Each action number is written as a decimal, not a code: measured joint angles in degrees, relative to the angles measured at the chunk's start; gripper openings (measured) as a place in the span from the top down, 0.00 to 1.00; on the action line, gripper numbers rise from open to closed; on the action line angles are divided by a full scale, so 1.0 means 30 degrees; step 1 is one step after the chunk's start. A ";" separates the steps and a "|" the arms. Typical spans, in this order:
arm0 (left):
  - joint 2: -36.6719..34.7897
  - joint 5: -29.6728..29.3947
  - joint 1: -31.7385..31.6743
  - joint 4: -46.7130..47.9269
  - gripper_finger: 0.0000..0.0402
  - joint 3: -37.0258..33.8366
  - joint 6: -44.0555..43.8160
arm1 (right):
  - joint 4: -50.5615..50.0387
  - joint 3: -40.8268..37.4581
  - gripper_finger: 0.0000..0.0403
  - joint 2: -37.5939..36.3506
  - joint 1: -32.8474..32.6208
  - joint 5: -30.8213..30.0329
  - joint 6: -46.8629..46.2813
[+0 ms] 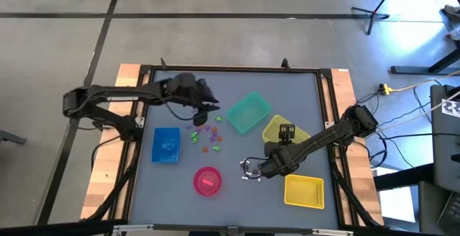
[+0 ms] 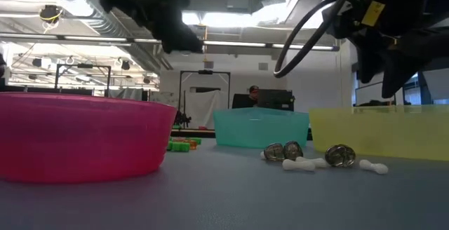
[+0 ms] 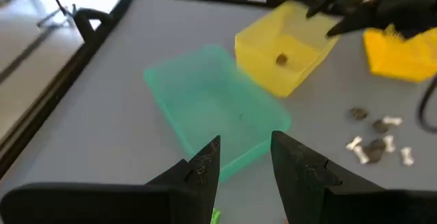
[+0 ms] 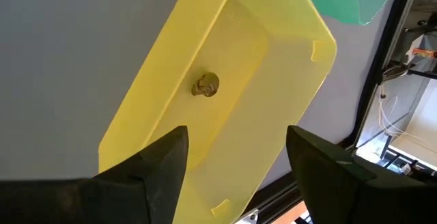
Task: Sort Halloween decoration
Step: Put the green skeleton toy into the green bin
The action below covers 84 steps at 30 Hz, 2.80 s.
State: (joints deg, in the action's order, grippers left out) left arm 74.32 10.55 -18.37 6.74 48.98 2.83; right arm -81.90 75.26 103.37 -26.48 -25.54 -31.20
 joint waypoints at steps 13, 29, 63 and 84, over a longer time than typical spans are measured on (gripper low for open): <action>0.4650 0.0342 -0.2617 0.2075 0.71 0.0558 0.3280 | 0.0005 0.0000 0.39 0.0000 -0.0036 -0.0335 0.0000; 0.6873 0.0384 -0.2784 0.4907 0.71 0.0558 0.5772 | 0.0377 0.0007 0.39 0.0000 -0.0036 -0.0335 -0.0001; 0.8540 -0.0198 -0.2566 0.4692 0.77 0.0470 0.6775 | 0.0461 0.0007 0.39 0.0000 -0.0040 -0.0277 -0.0005; 0.8306 -0.0315 -0.2558 0.4746 0.95 0.0408 0.6730 | 0.0435 0.0007 0.39 0.0000 -0.0039 -0.0277 0.0000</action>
State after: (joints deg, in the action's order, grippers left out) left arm 99.23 9.61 -26.04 20.98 50.21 23.02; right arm -80.60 75.29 103.37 -26.60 -26.37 -31.20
